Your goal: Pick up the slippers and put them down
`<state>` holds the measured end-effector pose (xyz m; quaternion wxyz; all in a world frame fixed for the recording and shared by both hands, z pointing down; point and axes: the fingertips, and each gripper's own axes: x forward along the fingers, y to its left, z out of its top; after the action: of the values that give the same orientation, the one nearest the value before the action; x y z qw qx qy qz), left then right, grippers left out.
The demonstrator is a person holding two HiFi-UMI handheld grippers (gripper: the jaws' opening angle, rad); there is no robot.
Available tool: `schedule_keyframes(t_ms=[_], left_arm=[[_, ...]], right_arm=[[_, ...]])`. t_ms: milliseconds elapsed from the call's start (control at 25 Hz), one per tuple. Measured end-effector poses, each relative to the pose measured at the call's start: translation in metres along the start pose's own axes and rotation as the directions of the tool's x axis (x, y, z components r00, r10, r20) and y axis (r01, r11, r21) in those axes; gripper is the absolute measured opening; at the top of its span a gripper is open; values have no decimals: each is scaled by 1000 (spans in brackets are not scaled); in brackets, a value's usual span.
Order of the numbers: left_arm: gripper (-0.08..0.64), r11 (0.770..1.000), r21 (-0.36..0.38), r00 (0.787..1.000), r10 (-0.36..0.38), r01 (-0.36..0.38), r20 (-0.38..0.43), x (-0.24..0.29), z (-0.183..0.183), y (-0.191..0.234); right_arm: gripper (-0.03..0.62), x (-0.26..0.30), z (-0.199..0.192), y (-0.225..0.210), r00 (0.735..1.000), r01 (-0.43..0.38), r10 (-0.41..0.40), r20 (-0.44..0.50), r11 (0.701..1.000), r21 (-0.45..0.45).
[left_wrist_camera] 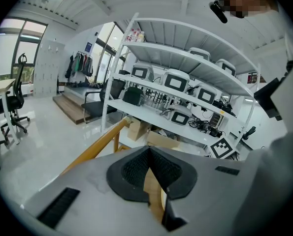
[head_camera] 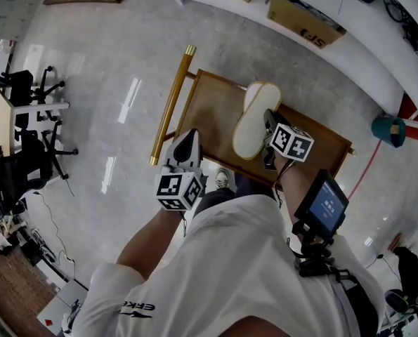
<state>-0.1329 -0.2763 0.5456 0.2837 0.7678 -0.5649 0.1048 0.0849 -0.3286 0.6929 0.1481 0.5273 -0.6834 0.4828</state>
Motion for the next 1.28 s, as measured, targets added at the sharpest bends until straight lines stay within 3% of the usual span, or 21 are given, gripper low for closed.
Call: schedule_keyframes(t_ms=[600,840,1080,1280], left_arm=[[3,1000,-3,1000,16,-16,3,-5,1,-2],[3,1000,-7,1000,15,-15,7,-4,2,0],[3,1000,-17,1000,19,-18,14,-3,3,4],[3,1000,-18,1000,15,-15,14,-3,4,2]], right_arm=[[103,6,-14,-7,997,44,-47,-54,998,-52],[124,1,-10,-2,995,81,-90,-40,979,-186],[132,0,-4,8,995,90,-102,-17,935,-344],[132,2,1,13,995,80,-93,-17,920,-383]])
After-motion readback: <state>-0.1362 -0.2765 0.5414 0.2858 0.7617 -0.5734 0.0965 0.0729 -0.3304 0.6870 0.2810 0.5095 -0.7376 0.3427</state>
